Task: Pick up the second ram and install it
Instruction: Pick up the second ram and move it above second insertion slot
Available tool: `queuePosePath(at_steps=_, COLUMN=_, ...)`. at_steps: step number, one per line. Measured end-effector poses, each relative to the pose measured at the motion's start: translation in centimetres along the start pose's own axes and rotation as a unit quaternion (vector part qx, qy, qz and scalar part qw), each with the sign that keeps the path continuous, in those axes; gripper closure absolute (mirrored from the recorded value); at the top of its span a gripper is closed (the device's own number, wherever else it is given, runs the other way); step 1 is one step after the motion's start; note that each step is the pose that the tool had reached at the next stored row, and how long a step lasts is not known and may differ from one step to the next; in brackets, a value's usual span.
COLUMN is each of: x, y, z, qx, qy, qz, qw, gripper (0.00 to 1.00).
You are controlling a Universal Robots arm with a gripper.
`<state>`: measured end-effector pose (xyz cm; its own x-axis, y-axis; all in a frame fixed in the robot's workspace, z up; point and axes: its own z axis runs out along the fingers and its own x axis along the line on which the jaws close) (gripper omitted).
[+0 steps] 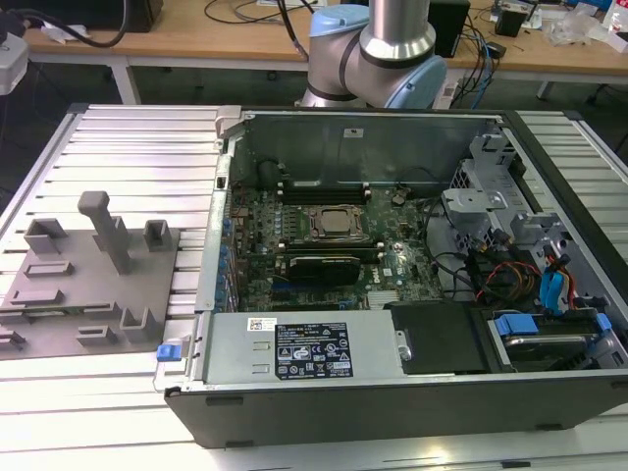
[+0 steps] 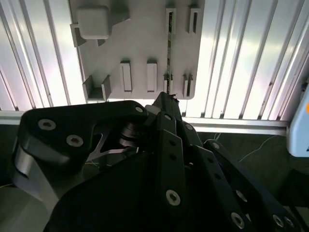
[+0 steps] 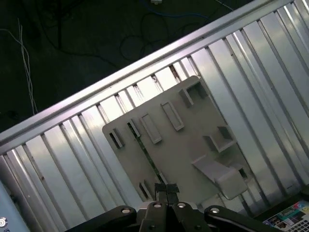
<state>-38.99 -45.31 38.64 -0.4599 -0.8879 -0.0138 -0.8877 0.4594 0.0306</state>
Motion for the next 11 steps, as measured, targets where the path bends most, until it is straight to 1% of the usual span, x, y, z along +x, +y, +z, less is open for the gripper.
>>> queuePosePath(at_steps=2, x=0.0, y=0.0, z=0.0, qx=0.0, qy=0.0005, qz=-0.008, qw=1.0, gripper=0.89)
queuePosePath(at_steps=3, x=0.0, y=0.0, z=0.0, qx=0.0, qy=0.001, qz=-0.018, qw=0.9998, gripper=0.89)
queuePosePath(at_steps=7, x=0.0, y=0.0, z=0.0, qx=0.0004, qy=0.0035, qz=-0.049, qw=0.9988, gripper=0.89)
queuePosePath(at_steps=11, x=0.0, y=0.0, z=0.0, qx=0.0008, qy=0.0055, qz=-0.067, qw=0.9977, gripper=0.89)
